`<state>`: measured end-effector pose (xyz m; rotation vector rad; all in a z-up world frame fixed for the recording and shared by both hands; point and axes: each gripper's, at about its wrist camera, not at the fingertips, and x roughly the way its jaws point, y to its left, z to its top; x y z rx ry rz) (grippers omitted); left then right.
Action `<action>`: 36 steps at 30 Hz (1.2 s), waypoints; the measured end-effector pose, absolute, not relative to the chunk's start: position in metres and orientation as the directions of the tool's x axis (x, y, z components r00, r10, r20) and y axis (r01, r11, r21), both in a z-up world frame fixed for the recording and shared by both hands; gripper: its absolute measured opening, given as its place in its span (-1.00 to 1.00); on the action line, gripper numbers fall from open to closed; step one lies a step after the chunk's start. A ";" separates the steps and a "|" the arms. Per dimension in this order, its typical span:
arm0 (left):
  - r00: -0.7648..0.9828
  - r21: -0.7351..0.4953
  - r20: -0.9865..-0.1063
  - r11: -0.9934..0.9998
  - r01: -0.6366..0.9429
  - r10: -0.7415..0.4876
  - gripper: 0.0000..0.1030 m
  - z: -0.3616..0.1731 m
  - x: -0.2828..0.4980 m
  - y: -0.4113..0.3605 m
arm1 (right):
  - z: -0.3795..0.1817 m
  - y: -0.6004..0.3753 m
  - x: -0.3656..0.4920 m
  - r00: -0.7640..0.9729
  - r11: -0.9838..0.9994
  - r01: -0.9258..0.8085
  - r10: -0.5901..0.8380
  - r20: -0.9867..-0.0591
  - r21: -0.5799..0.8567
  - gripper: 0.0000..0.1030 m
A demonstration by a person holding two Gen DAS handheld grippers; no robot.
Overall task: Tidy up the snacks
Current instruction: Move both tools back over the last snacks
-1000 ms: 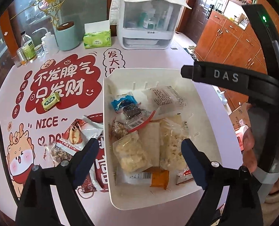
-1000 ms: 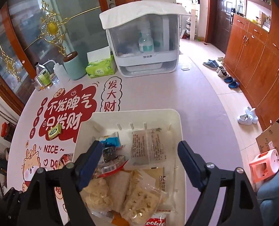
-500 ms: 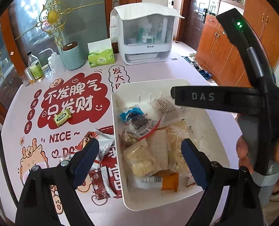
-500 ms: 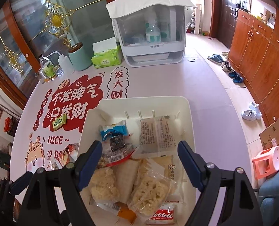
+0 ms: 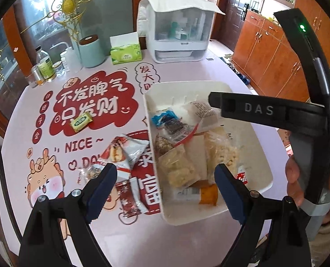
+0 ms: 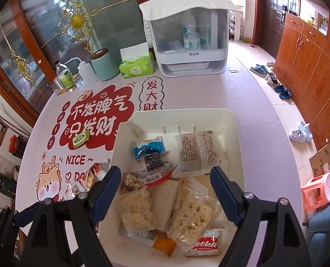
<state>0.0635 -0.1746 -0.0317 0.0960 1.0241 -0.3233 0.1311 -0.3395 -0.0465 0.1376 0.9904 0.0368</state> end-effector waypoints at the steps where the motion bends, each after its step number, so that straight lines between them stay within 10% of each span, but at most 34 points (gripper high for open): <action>1: 0.481 -0.066 -0.851 0.950 0.304 -0.213 0.72 -0.030 0.063 -0.170 | -0.045 -0.337 0.130 0.550 0.991 0.029 0.094 -0.830 0.132 0.61; 36: 0.640 0.266 -0.763 0.855 0.446 -0.097 0.72 0.039 0.190 0.081 | -0.004 -0.161 0.136 0.572 0.984 0.157 -0.018 -0.820 0.088 0.61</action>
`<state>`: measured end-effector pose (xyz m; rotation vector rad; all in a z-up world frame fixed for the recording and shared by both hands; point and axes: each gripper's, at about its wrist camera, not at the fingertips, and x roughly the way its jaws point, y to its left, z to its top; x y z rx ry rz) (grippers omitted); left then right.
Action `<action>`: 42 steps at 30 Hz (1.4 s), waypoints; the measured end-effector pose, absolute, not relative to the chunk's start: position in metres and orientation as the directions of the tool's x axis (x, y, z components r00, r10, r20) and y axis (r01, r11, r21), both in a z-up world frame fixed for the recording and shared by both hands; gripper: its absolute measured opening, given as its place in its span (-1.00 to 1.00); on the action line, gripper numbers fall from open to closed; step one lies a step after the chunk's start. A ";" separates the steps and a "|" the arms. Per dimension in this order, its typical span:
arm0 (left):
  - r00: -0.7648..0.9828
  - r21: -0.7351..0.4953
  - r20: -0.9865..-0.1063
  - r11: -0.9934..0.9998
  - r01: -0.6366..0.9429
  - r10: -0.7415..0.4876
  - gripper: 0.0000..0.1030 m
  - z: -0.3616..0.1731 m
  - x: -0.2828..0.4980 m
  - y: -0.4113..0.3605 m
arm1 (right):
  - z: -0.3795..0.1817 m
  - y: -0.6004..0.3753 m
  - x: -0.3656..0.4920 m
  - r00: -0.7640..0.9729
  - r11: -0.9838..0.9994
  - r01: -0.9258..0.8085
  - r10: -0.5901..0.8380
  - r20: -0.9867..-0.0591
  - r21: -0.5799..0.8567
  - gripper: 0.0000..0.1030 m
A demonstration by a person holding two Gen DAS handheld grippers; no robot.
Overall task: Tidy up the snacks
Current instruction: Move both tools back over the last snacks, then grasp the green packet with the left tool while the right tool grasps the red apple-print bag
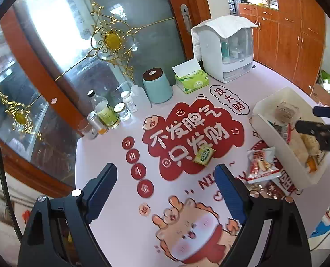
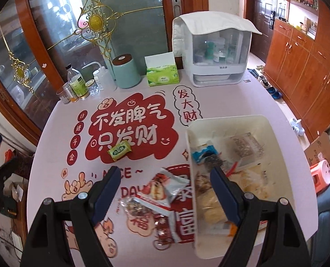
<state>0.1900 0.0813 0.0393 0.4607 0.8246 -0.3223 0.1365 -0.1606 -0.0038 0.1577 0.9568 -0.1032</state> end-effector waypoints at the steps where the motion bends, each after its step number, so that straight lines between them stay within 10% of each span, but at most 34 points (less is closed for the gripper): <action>1: 0.637 0.265 -0.764 0.849 0.456 -0.104 0.72 0.036 0.199 0.082 | -0.004 -0.155 0.139 0.571 0.983 0.163 -0.026 -0.821 0.083 0.61; 34: 0.289 0.029 -0.938 0.786 0.618 -0.192 0.71 -0.222 0.340 0.008 | -0.183 -0.131 0.214 0.227 0.919 0.392 -0.151 -0.962 -0.052 0.61; 42: 0.262 -0.007 -0.942 0.790 0.613 -0.211 0.24 -0.235 0.344 -0.002 | -0.210 -0.135 0.213 0.192 0.911 0.408 -0.156 -0.969 -0.066 0.57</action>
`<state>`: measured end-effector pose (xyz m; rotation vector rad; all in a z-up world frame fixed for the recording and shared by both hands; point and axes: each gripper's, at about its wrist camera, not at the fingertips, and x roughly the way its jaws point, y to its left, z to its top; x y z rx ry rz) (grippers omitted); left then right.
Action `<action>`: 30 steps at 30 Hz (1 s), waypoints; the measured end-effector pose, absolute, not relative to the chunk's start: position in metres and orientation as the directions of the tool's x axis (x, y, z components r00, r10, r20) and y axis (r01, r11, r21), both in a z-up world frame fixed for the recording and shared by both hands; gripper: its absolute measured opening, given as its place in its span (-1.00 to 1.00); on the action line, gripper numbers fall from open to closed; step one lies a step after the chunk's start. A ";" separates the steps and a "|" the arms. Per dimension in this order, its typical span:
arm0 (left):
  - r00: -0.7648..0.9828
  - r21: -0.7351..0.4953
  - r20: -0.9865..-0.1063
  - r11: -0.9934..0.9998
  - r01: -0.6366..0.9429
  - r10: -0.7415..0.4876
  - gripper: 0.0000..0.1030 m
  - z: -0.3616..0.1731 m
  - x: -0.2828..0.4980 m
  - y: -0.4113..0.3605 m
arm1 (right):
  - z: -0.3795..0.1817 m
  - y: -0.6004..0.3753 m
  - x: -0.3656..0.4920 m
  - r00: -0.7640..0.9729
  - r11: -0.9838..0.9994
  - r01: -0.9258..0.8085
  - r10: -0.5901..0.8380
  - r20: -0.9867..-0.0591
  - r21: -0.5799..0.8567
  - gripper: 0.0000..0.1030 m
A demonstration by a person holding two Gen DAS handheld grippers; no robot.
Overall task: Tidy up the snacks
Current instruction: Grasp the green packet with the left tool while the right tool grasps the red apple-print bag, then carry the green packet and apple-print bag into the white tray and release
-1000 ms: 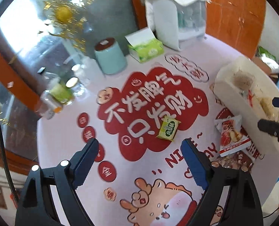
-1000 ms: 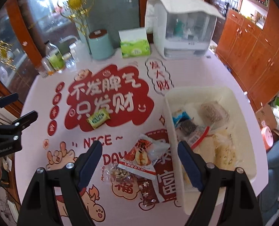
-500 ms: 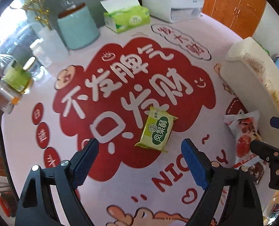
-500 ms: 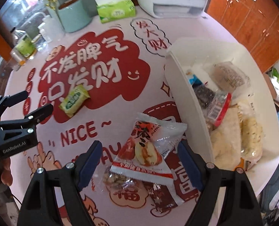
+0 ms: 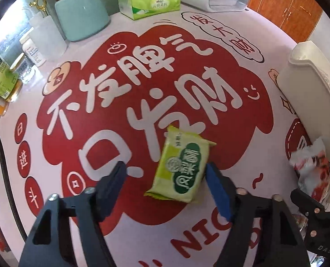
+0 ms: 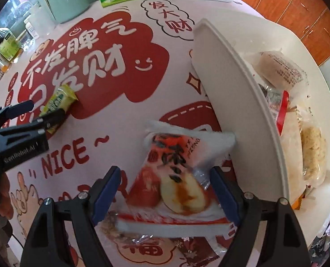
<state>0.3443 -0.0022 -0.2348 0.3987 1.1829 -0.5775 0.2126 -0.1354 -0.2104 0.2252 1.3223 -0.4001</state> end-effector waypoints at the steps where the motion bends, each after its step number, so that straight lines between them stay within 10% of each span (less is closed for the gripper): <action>1: 0.249 -0.017 -0.945 0.789 0.614 -0.214 0.11 -0.237 0.344 -0.003 | -0.211 -0.136 0.211 0.196 0.910 0.407 -0.166 -0.966 -0.073 0.52; 4: 0.260 -0.013 -0.939 0.783 0.622 -0.223 -0.31 -0.236 0.342 -0.007 | -0.210 -0.137 0.209 0.212 0.910 0.403 -0.194 -0.958 -0.095 0.27; 13: 0.269 -0.033 -0.933 0.799 0.601 -0.241 -0.32 -0.225 0.323 0.003 | -0.204 -0.135 0.205 0.270 0.922 0.380 -0.185 -0.945 -0.072 -0.09; 30: 0.385 -0.091 -0.867 0.859 0.504 -0.317 -0.32 -0.110 0.234 0.040 | -0.139 -0.116 0.165 0.424 0.951 0.302 -0.081 -0.902 0.057 -0.14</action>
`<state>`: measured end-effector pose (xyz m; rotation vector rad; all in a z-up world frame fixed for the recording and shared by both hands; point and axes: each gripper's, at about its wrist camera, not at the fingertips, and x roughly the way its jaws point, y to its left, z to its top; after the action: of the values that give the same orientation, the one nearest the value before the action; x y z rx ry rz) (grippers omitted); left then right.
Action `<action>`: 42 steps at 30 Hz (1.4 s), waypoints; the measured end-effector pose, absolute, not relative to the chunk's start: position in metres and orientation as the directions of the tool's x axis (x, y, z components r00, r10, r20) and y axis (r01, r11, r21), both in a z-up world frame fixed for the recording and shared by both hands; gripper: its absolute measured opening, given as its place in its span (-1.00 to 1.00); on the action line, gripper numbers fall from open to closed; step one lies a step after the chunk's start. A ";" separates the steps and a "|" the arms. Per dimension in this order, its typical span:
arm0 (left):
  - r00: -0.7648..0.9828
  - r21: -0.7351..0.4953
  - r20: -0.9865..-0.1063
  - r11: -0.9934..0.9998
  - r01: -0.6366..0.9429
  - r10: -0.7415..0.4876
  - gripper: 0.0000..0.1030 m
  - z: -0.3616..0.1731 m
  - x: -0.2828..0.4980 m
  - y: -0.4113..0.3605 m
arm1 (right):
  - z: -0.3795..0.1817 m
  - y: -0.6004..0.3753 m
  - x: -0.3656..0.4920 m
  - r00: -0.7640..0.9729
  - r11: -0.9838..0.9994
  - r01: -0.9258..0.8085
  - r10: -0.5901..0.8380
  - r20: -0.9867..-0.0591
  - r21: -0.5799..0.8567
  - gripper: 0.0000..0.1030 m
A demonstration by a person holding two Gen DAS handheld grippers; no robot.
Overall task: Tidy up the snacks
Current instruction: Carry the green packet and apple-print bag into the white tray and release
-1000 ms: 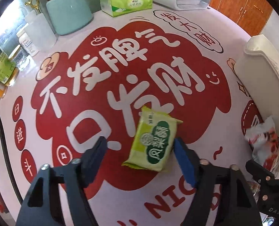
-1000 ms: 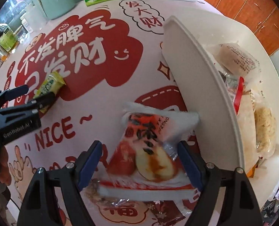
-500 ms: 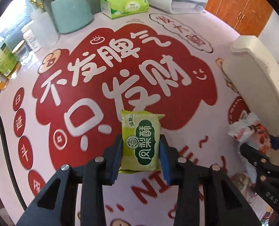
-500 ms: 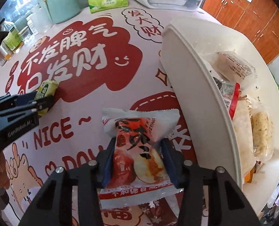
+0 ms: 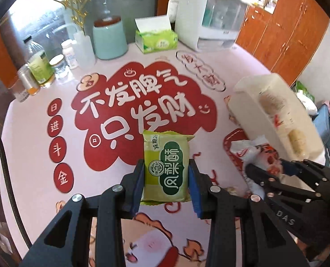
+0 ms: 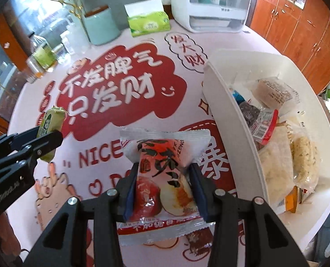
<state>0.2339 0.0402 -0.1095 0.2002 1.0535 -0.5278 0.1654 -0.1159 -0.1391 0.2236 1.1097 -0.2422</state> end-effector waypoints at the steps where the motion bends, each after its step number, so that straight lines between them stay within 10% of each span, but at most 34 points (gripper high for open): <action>1: 0.393 -0.090 -0.862 0.861 0.501 -0.319 -0.32 -0.102 0.228 0.041 | -0.133 -0.115 0.162 0.435 0.954 0.293 -0.072 -0.898 0.066 -0.14; 17: 0.478 -0.096 -0.812 0.883 0.459 -0.336 -0.32 -0.032 0.139 -0.014 | -0.071 -0.158 0.105 0.554 0.977 0.171 0.011 -0.832 0.127 -0.14; 42: 0.424 -0.140 -0.858 0.926 0.352 -0.291 -0.32 -0.061 0.110 -0.235 | -0.066 -0.393 0.083 0.548 0.987 0.095 0.057 -0.834 0.130 -0.13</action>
<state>0.1102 -0.2352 -0.0609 0.0640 1.0595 -0.4024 0.0825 -0.3927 -0.0658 0.1669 0.9916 -0.0220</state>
